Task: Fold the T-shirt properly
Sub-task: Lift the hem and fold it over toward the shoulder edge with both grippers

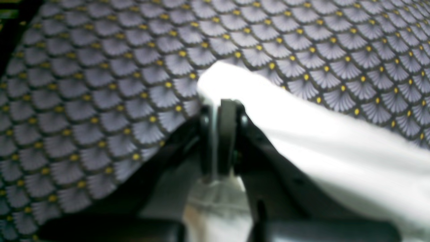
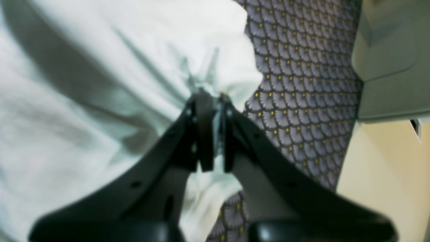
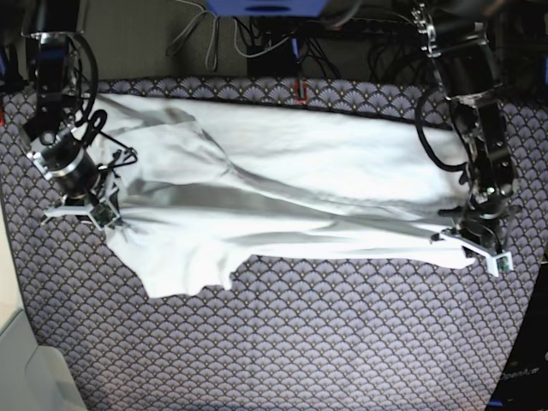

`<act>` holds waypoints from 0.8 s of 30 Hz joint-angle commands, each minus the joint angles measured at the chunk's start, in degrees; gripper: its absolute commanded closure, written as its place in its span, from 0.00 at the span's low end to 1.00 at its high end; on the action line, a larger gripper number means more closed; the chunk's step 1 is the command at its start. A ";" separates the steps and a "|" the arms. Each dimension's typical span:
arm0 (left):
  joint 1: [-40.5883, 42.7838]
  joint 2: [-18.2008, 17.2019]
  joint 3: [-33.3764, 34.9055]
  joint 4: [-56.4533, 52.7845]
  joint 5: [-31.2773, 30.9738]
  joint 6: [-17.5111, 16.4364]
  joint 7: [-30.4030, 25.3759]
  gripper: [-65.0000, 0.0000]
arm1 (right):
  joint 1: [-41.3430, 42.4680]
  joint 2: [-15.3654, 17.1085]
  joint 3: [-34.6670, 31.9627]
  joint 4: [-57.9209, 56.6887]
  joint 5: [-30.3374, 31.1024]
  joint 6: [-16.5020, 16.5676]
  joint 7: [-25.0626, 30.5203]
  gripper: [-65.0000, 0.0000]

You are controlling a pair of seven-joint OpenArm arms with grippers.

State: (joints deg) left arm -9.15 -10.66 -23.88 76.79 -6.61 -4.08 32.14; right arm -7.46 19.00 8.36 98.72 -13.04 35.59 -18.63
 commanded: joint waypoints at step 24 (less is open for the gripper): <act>8.93 -0.99 -2.54 11.95 -0.03 0.43 -1.59 0.99 | -15.09 1.52 2.32 8.05 0.16 -0.82 1.71 1.00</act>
State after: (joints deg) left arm 0.78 -10.74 -26.02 87.48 -6.87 -4.27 32.38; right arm -22.87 19.59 10.13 105.71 -13.06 35.57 -17.82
